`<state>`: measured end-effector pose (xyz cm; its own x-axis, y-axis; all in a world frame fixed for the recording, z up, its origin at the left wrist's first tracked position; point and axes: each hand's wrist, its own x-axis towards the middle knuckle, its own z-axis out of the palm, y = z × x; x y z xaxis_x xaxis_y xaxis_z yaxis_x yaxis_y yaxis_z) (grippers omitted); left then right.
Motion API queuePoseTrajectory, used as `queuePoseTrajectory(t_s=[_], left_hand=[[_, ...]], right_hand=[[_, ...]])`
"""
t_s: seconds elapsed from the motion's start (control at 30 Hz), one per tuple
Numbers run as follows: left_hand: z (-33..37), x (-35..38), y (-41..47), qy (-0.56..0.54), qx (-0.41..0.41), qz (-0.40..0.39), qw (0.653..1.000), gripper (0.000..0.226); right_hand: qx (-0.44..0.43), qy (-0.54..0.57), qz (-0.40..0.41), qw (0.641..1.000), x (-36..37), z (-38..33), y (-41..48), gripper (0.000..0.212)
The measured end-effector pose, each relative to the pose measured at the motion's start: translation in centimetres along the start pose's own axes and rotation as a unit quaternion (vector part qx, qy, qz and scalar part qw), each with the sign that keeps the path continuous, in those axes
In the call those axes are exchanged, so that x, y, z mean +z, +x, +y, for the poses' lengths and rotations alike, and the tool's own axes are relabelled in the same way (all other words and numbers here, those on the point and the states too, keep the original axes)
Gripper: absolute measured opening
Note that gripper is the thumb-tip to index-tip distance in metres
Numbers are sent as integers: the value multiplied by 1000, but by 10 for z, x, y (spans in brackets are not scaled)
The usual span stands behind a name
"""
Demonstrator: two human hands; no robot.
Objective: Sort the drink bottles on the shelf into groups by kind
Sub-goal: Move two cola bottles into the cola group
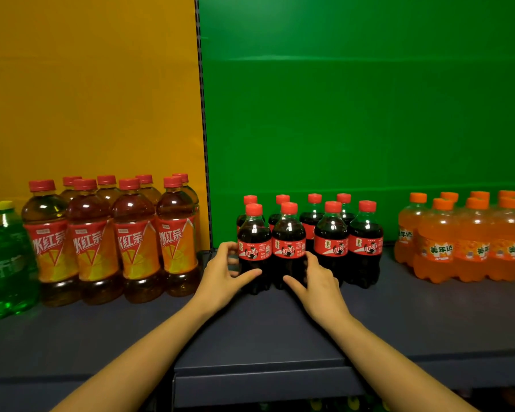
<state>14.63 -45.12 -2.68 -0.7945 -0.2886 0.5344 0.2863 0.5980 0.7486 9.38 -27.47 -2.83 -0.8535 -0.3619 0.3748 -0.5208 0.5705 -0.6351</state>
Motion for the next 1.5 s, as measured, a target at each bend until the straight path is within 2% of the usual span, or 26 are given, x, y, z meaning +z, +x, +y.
queuePoseTrajectory(t_s=[0.27, 0.47, 0.63, 0.87, 1.0, 1.1, 1.17, 1.23, 1.3, 1.33, 1.4, 1.5], left_hand=[[2, 1, 0, -25, -13, -22, 999, 60], [0, 5, -1, 6, -29, -21, 999, 76], [-2, 12, 0, 48, -37, 28, 998, 67], [-1, 14, 0, 41, -43, 21, 998, 65], [-1, 13, -1, 37, -44, 15, 998, 72], [-3, 9, -2, 50, -46, 34, 997, 87], [-5, 5, -1, 39, -53, 36, 997, 99], [-6, 0, 2, 14, -70, 18, 997, 114], [-7, -2, 6, -11, -94, -14, 995, 130], [-7, -3, 8, -24, -106, -28, 994, 139], [-7, -3, 13, -44, -128, -50, 990, 152], [-9, -2, 19, -52, -140, -84, 985, 157]], right_hand=[[5, 6, 7, 1000, 2, 2, 1, 70], [5, 7, 16, 1000, 4, 5, 2, 71], [9, 2, 17, 1000, 7, 9, 6, 72], [-4, 1, 29, 1000, 7, 9, 7, 68], [-23, 42, 42, 998, -5, 7, 0, 66], [-68, 96, 82, 990, -22, 12, -12, 56], [-103, 91, 167, 976, -43, 20, -17, 49], [-95, 64, 263, 958, -67, 37, -10, 60], [-37, 91, 282, 954, -90, 55, 7, 84], [-5, 125, 251, 960, -99, 63, 16, 97], [38, 187, 129, 973, -109, 75, 32, 123], [57, 260, -49, 963, -108, 88, 47, 157]])
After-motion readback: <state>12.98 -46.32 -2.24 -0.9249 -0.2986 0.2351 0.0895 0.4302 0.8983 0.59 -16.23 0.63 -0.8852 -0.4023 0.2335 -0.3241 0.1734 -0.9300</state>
